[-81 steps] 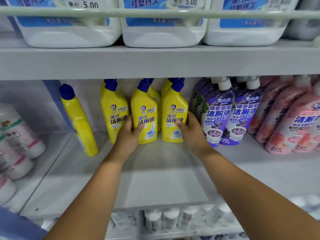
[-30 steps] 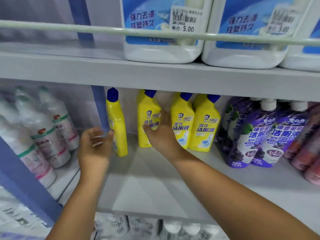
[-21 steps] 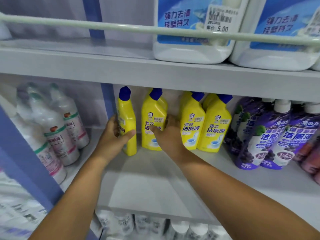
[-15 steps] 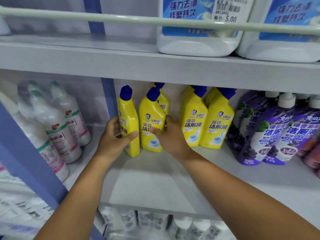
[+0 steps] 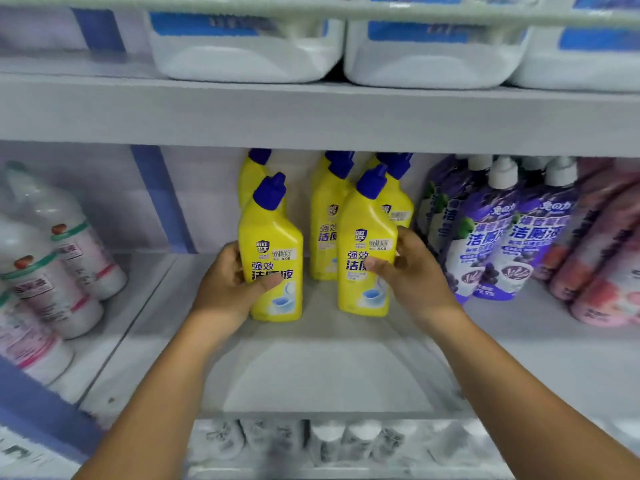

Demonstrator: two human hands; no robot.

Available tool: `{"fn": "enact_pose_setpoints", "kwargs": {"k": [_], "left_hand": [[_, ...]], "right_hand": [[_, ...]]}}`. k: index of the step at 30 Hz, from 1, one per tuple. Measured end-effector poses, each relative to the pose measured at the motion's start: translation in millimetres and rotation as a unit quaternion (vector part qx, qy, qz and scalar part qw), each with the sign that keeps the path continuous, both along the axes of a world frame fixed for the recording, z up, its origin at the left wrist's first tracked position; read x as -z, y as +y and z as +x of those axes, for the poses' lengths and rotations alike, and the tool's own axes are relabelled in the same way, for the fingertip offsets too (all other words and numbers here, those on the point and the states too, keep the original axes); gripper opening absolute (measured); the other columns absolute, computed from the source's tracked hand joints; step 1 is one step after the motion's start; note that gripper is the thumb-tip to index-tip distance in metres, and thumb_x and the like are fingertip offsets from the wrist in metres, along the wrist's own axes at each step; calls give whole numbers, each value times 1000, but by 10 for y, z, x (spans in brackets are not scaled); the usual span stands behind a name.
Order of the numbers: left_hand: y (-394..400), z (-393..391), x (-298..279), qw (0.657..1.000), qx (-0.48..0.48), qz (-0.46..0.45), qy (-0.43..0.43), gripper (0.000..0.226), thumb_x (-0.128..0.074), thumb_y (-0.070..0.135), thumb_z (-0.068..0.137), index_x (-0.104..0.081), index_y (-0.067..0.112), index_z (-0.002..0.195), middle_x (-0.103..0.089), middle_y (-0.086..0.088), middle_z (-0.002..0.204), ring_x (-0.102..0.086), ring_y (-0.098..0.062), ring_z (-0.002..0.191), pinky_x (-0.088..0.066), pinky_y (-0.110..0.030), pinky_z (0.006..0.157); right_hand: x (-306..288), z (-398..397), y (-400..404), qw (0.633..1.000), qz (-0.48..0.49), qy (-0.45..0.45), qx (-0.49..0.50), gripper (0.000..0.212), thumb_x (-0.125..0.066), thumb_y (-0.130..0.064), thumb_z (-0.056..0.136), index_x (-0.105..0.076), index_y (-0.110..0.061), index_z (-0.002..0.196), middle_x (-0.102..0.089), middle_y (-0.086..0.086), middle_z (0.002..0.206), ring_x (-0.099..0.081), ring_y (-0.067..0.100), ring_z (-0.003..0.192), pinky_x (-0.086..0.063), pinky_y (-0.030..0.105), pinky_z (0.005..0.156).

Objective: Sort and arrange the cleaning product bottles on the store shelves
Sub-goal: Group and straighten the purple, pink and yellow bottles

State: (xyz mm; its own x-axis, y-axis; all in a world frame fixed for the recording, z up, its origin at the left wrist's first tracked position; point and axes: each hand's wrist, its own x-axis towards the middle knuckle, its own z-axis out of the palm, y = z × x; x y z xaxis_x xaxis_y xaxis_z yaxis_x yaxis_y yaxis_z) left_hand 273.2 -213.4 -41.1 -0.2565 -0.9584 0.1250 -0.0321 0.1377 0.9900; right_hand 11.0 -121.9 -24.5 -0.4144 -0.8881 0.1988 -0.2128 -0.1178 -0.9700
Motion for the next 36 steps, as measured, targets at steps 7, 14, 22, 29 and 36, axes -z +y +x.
{"fn": "enact_pose_setpoints", "kwargs": {"k": [7, 14, 22, 29, 36], "left_hand": [[189, -741, 13, 1000, -3, -14, -8, 54, -86, 40, 57, -64, 31, 106, -78, 6, 105, -74, -16, 100, -59, -49, 93], [210, -906, 40, 989, -35, -95, -112, 42, -81, 23, 85, -63, 30, 122, -65, 4, 125, -64, 4, 98, -55, -16, 84], [171, -905, 126, 982, -58, -128, -126, 42, -83, 24, 84, -64, 22, 121, -72, 8, 112, -66, 3, 95, -48, -6, 73], [-29, -717, -33, 978, -129, -160, -32, 18, -70, 20, 96, -64, 22, 112, -70, 5, 112, -64, 8, 98, -51, -14, 86], [-1102, -345, -113, 974, -161, -74, -141, 62, -82, 55, 66, -67, 16, 112, -73, -2, 110, -71, -19, 100, -61, -44, 86]], "right_hand": [[20, -352, 174, 998, -14, 39, 49, 42, -77, -40, 74, -71, -23, 112, -68, 19, 117, -72, 25, 103, -58, 48, 93], [92, -343, 141, 996, -41, 62, 57, 34, -67, -27, 91, -63, -28, 125, -70, 4, 120, -70, 17, 109, -57, 41, 95], [156, -316, 64, 995, -36, 60, 71, 36, -62, -12, 100, -56, -19, 134, -71, -3, 122, -67, 1, 108, -50, 10, 85], [180, -353, -3, 995, -27, 63, 78, 47, -61, -7, 100, -49, -11, 145, -67, -2, 121, -59, -25, 92, -42, -3, 74], [178, -312, 0, 994, -25, 64, 87, 50, -58, -9, 101, -44, -12, 149, -64, -1, 126, -55, -31, 88, -38, -6, 71]]}}
